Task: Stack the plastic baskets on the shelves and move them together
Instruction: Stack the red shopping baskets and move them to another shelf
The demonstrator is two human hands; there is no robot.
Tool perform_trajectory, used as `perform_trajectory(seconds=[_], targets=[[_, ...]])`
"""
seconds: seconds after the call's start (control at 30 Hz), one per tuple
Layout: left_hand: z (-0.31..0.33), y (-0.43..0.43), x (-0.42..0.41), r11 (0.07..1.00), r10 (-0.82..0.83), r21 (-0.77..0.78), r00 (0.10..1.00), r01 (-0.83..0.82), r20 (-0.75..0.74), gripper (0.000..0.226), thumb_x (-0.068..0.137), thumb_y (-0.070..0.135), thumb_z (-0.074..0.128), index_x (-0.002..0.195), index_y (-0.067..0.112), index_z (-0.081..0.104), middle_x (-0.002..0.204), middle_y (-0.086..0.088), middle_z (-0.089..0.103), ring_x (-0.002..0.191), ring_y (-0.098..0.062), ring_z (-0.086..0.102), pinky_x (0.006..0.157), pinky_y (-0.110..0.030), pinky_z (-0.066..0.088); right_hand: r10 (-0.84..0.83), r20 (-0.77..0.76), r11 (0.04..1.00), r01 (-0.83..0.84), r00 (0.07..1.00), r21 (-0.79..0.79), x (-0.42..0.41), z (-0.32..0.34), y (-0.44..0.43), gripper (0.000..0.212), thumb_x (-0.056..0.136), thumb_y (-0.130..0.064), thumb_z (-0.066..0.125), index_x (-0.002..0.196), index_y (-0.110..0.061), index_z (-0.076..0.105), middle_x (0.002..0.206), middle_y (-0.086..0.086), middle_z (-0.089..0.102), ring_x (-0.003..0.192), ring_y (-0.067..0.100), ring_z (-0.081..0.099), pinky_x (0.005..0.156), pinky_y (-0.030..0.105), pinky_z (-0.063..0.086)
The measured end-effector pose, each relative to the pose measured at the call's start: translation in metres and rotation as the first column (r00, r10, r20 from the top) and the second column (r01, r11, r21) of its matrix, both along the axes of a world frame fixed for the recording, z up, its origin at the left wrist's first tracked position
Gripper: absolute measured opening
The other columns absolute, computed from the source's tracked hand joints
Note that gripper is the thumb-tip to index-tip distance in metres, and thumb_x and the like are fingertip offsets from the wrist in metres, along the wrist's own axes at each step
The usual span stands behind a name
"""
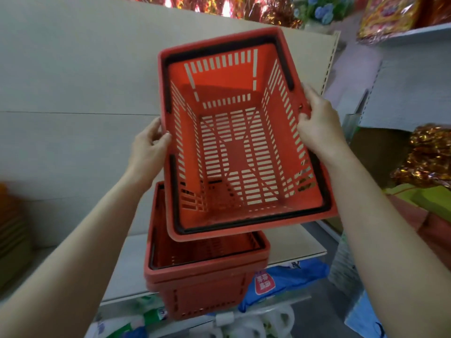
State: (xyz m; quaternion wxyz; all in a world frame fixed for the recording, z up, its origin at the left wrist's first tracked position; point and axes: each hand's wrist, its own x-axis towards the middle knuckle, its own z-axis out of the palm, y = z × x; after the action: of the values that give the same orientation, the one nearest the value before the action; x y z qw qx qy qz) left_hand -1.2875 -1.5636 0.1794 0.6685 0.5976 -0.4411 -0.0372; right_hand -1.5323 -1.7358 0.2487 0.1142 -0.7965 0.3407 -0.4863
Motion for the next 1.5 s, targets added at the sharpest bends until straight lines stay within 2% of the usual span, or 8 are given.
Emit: perform_trajectory(seconds=[0.3,0.43,0.53,0.7,0.93,1.2,1.33,1.5], targets=[[-0.048,0.026,0.057,0.936,0.228,0.289,0.972,-0.201,-0.06,0.029,0.078,0.038,0.048,0.093,0.05,0.069,0.101,0.003,0.075,0.094,-0.022,0.071,0.092,-0.048,0.054,0.354,0.09,0.831,-0.358,0.931,0.427,0.063,-0.092,-0.024,0.045,0.083,-0.006,0.05,0.097,-0.046,0.065,0.097,-0.007,0.074,0.084,0.014,0.071,0.088,0.045,0.057],[-0.087,0.006,0.062,0.878,0.264,0.441,0.957,-0.189,-0.116,0.046,0.077,0.033,0.051,0.121,0.025,0.065,0.114,-0.008,0.072,0.102,-0.023,0.068,0.098,-0.046,0.05,0.344,0.058,0.778,-0.319,0.937,0.541,0.076,-0.136,-0.058,0.026,0.08,-0.005,0.054,0.094,-0.023,0.067,0.097,0.005,0.075,0.083,0.019,0.07,0.09,0.043,0.056],[-0.11,-0.004,0.06,0.827,0.257,0.548,0.952,-0.128,-0.166,0.041,0.062,0.026,0.053,0.101,0.031,0.065,0.1,-0.006,0.075,0.093,-0.025,0.071,0.092,-0.046,0.054,0.335,-0.02,0.758,-0.257,0.942,0.599,0.083,-0.159,-0.071,0.025,0.084,-0.003,0.056,0.096,-0.023,0.066,0.1,0.012,0.074,0.073,0.011,0.068,0.078,0.027,0.054],[-0.142,-0.006,0.061,0.795,0.301,0.597,0.922,-0.102,-0.244,0.034,0.067,0.02,0.057,0.096,0.035,0.065,0.099,-0.004,0.074,0.089,-0.022,0.069,0.087,-0.037,0.057,0.329,-0.263,0.758,-0.087,0.907,0.647,0.106,-0.211,-0.09,0.026,0.083,-0.013,0.059,0.108,-0.015,0.068,0.11,0.014,0.072,0.104,0.032,0.067,0.091,0.036,0.052],[-0.179,-0.015,0.07,0.884,0.232,0.465,0.816,0.049,-0.529,0.049,0.092,0.004,0.048,0.133,0.03,0.047,0.104,-0.006,0.07,0.087,-0.025,0.067,0.087,-0.041,0.054,0.369,-0.01,0.527,-0.2,0.929,0.826,0.107,-0.241,-0.096,0.026,0.091,0.003,0.051,0.115,-0.006,0.058,0.088,0.008,0.067,0.068,0.017,0.063,0.055,0.017,0.051],[-0.178,-0.004,0.053,0.951,0.146,0.303,0.777,0.061,-0.613,0.033,0.098,0.014,0.045,0.122,0.032,0.059,0.105,0.005,0.073,0.088,-0.01,0.071,0.079,-0.028,0.054,0.343,0.114,0.402,-0.255,0.932,0.879,0.122,-0.251,-0.115,0.038,0.092,-0.018,0.055,0.128,-0.006,0.057,0.112,0.018,0.069,0.092,0.03,0.069,0.088,0.039,0.055],[-0.182,0.042,0.028,0.959,0.184,0.282,0.751,0.003,-0.634,0.066,0.073,0.022,0.062,0.137,0.028,0.048,0.107,-0.005,0.073,0.086,-0.023,0.069,0.083,-0.041,0.053,0.358,0.234,0.372,-0.368,0.904,0.852,0.106,-0.247,-0.079,0.037,0.091,-0.008,0.054,0.127,-0.009,0.059,0.112,0.015,0.07,0.091,0.025,0.07,0.087,0.038,0.056],[-0.187,0.134,-0.008,0.968,0.215,0.24,0.726,-0.071,-0.653,0.037,0.096,0.013,0.053,0.124,0.036,0.054,0.09,-0.018,0.066,0.067,-0.026,0.062,0.066,-0.035,0.055,0.439,0.341,0.296,-0.492,0.831,0.818,0.083,-0.237,0.01,0.037,0.09,-0.014,0.061,0.127,-0.016,0.06,0.108,0.006,0.07,0.08,0.012,0.072,0.072,0.03,0.06]])
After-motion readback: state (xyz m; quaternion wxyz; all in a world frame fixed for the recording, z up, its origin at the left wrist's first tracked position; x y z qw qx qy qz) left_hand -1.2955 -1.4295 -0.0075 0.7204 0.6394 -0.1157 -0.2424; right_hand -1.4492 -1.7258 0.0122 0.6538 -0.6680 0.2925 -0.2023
